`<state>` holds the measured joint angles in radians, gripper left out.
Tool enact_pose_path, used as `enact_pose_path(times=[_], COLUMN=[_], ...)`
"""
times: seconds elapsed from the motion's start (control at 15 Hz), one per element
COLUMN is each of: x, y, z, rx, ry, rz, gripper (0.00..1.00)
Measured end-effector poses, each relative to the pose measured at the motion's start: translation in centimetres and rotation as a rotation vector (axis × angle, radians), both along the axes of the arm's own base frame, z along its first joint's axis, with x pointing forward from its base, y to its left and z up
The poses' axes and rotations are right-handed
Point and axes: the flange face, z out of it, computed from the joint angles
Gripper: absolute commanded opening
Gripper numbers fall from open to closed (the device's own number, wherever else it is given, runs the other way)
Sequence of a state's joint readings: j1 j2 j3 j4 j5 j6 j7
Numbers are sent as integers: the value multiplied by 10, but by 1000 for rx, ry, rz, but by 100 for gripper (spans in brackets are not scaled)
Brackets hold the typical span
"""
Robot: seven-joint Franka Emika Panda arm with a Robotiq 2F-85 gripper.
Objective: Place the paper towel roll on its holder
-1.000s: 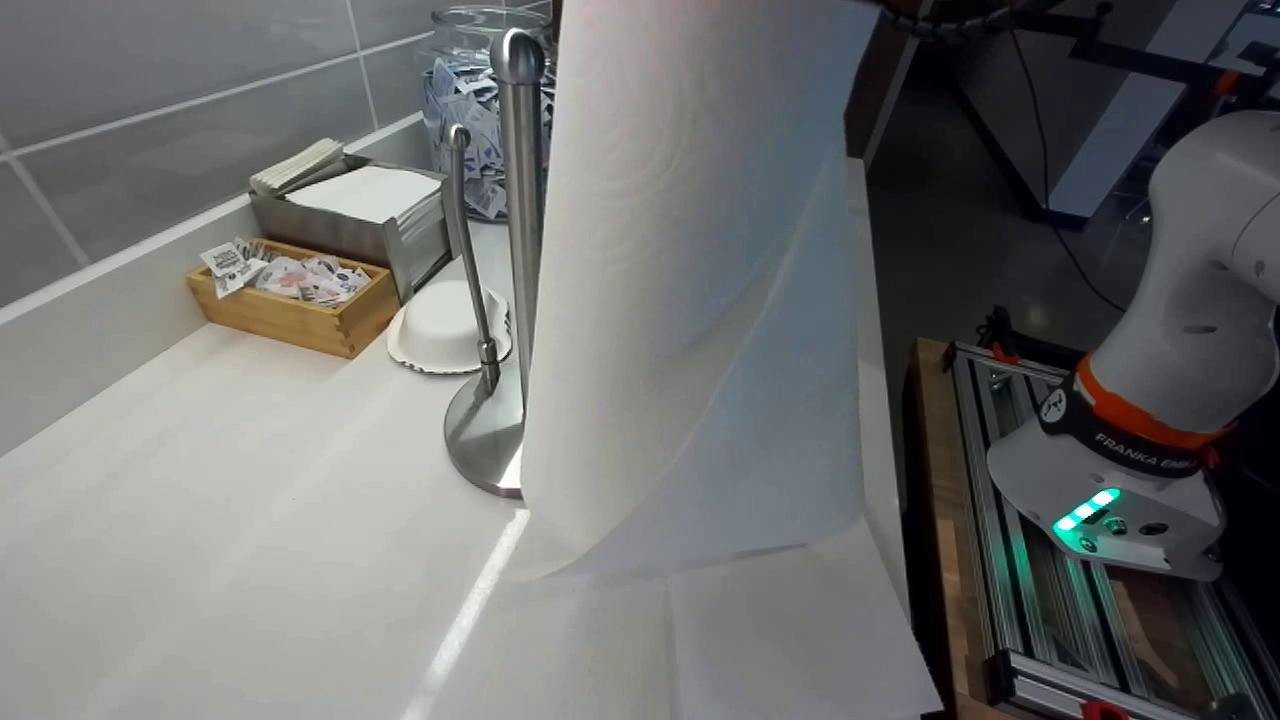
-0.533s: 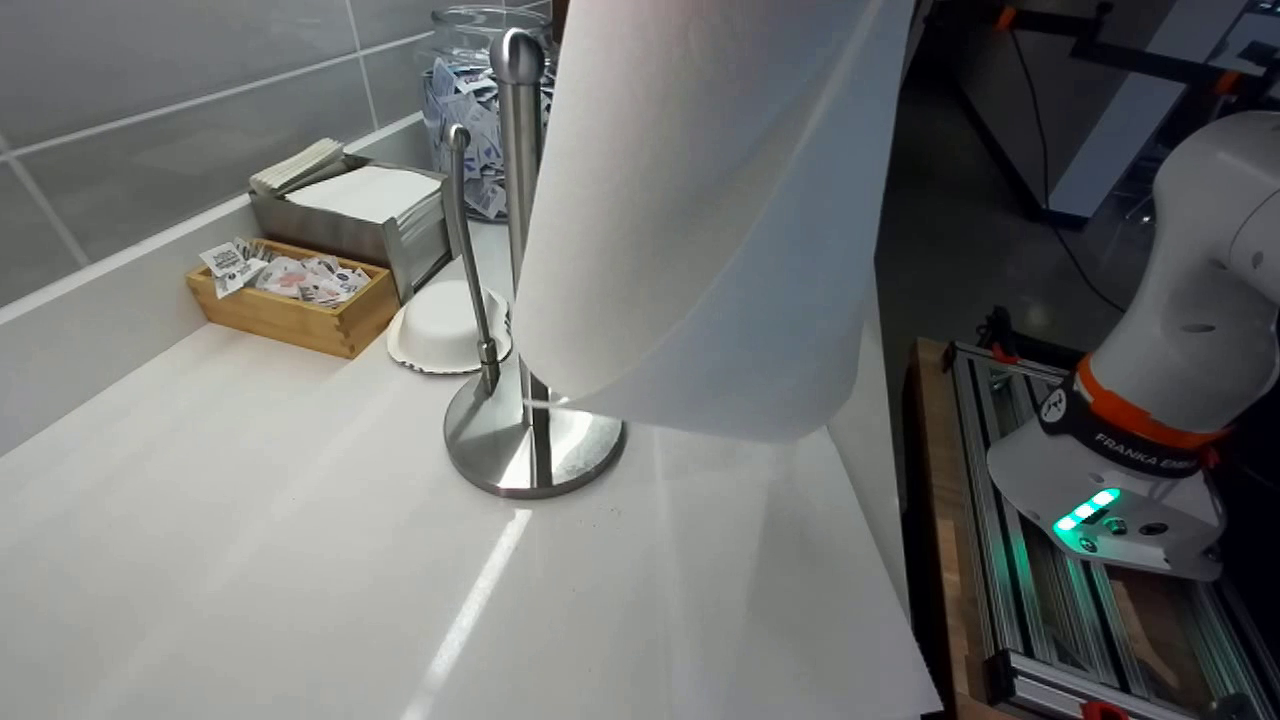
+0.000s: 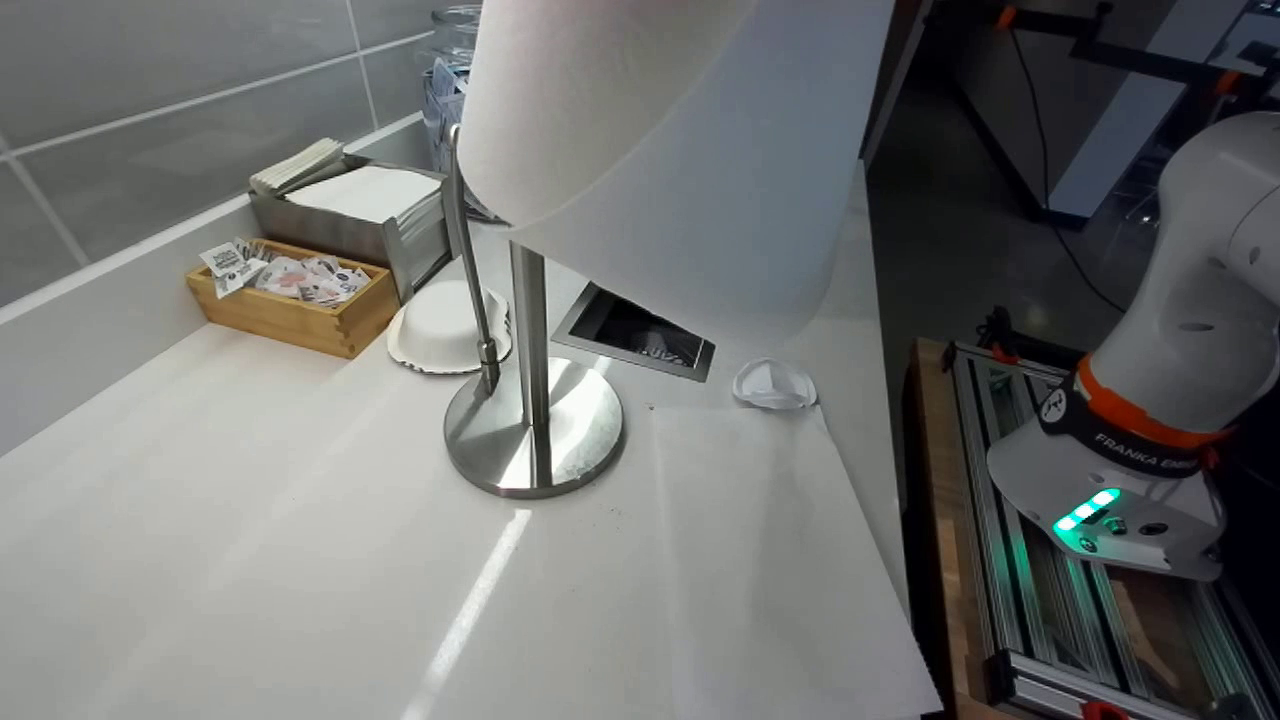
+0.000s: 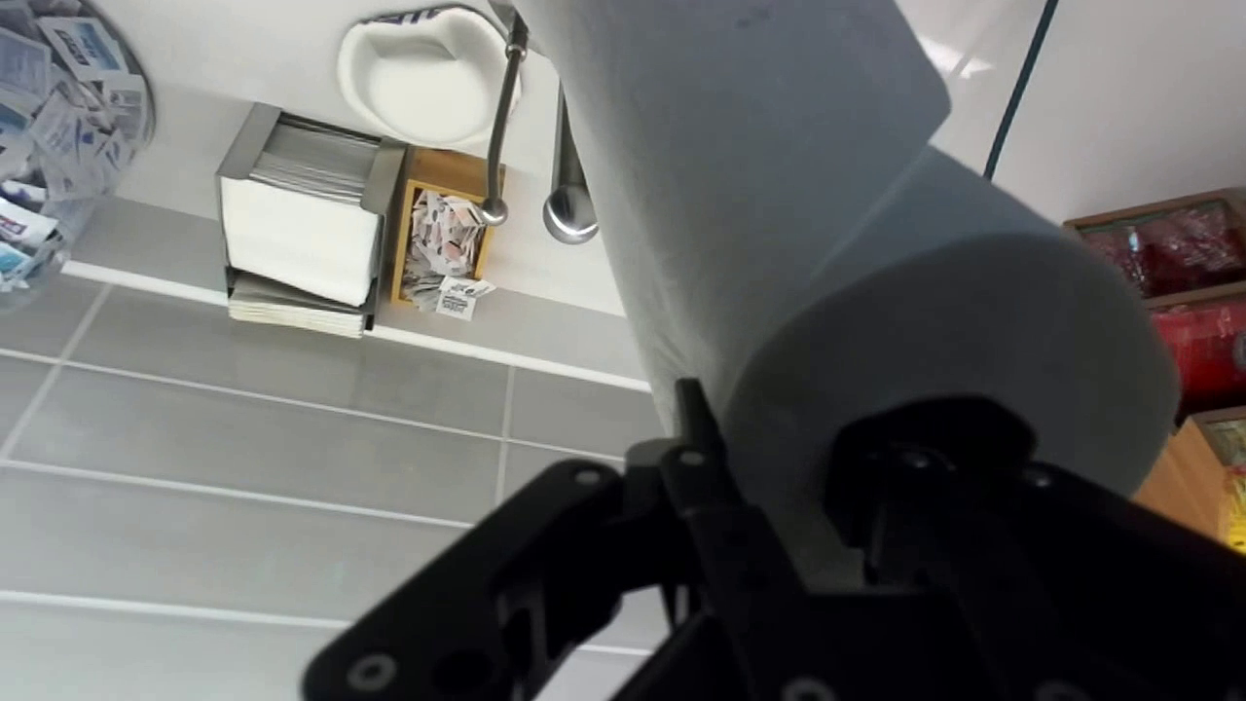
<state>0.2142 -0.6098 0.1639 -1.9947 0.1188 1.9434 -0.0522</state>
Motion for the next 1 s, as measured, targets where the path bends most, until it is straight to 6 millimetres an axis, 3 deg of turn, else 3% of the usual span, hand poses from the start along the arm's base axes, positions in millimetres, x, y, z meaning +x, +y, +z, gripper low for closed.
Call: enact_pose_path(times=[0.6,1.0], x=[-22,-31], y=[12,2], z=[39,60], rx=[5,-2], ry=[-70,-129], rz=[-55,-111], gripper=[7,7])
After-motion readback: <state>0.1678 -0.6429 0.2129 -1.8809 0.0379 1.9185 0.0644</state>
